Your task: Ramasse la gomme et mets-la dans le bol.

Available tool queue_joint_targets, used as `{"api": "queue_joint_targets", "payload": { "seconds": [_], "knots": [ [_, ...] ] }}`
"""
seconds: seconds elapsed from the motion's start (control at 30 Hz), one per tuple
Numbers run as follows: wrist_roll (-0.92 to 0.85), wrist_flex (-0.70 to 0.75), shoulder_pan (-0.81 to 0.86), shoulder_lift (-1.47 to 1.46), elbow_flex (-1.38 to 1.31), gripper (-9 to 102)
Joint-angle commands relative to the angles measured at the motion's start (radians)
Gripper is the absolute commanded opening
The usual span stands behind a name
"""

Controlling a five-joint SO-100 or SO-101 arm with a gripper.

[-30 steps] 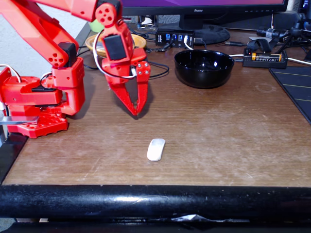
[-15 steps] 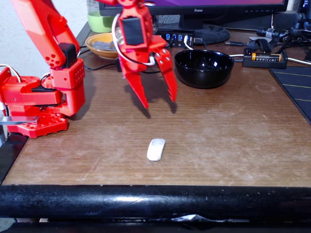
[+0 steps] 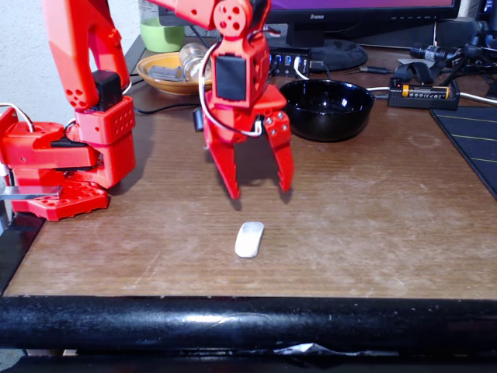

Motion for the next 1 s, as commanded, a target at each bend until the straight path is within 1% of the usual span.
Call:
{"api": "queue_joint_targets", "payload": {
  "seconds": [0.0,0.57,0.67,0.77,0.97],
  "knots": [
    [-0.017,-0.029,0.025,-0.002,-0.064,24],
    [-0.023,-0.091,0.052,-0.115,-0.126,24],
    [-0.014,-0.075,0.049,-0.149,-0.173,24],
    [-0.017,-0.058,0.048,-0.132,-0.192,24],
    [-0.034,-0.069,0.061,-0.044,-0.100,24]
  ]
}}
